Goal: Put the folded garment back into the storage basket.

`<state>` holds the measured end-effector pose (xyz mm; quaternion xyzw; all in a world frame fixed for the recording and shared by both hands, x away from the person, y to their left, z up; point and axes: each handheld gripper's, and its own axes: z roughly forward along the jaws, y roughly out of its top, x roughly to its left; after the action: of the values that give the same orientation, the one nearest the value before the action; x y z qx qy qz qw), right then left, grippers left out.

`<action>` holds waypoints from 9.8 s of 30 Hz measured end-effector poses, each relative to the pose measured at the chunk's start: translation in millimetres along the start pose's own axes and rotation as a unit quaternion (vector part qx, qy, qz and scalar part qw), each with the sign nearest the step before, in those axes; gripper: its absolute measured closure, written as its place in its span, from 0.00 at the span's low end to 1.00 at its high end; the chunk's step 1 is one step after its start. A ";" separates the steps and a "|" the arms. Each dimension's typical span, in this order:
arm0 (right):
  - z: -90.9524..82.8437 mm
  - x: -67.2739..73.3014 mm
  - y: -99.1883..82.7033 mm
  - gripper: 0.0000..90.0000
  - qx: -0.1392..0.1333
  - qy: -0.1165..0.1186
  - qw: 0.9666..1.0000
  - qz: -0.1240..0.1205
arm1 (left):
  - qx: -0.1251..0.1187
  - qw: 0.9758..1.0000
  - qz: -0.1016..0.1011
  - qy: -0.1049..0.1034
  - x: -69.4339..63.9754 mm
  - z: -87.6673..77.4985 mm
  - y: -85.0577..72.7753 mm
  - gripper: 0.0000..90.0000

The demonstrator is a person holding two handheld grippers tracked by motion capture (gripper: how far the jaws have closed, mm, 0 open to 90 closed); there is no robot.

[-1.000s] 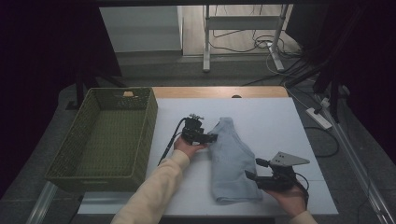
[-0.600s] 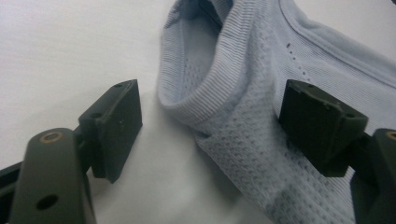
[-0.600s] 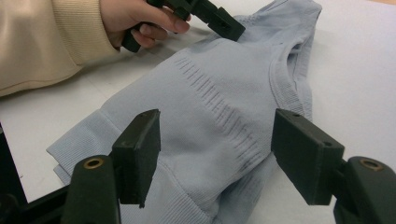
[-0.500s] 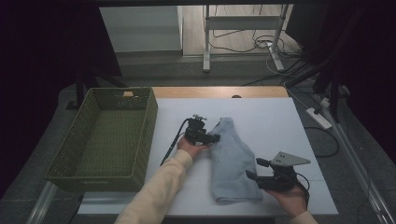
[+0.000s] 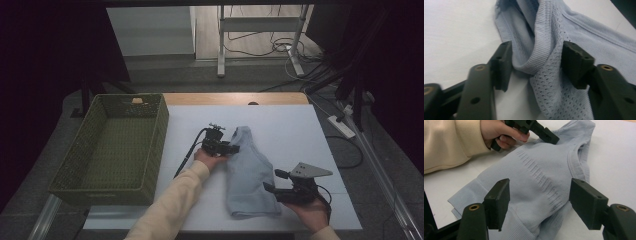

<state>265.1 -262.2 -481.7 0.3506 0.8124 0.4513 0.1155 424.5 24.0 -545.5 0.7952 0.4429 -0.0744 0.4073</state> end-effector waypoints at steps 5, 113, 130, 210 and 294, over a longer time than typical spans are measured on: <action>-0.5 -0.3 -0.1 0.37 -0.001 -0.001 1.000 0.002 | 0.001 1.000 0.010 0.001 -3.4 2.0 0.6 0.66; 19.8 2.2 -28.4 0.45 0.148 0.007 0.983 0.110 | -0.035 0.996 0.069 0.035 -23.0 -4.7 17.1 0.89; 19.1 -0.7 -26.7 0.81 0.140 0.022 0.985 0.098 | -0.040 0.996 0.072 0.034 -25.8 -8.5 18.2 0.89; 7.7 5.1 7.5 0.86 -0.062 0.084 0.991 0.085 | -0.136 0.985 0.085 0.057 -37.6 -102.6 40.5 0.89; 54.7 58.9 110.3 0.86 -0.150 0.163 0.974 0.052 | -0.200 0.965 0.098 0.139 -29.0 -253.4 55.6 0.89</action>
<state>301.1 -148.6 -415.2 0.2924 0.7243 0.6244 0.0091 388.3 170.8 -332.7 0.7396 0.4206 0.1672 0.4981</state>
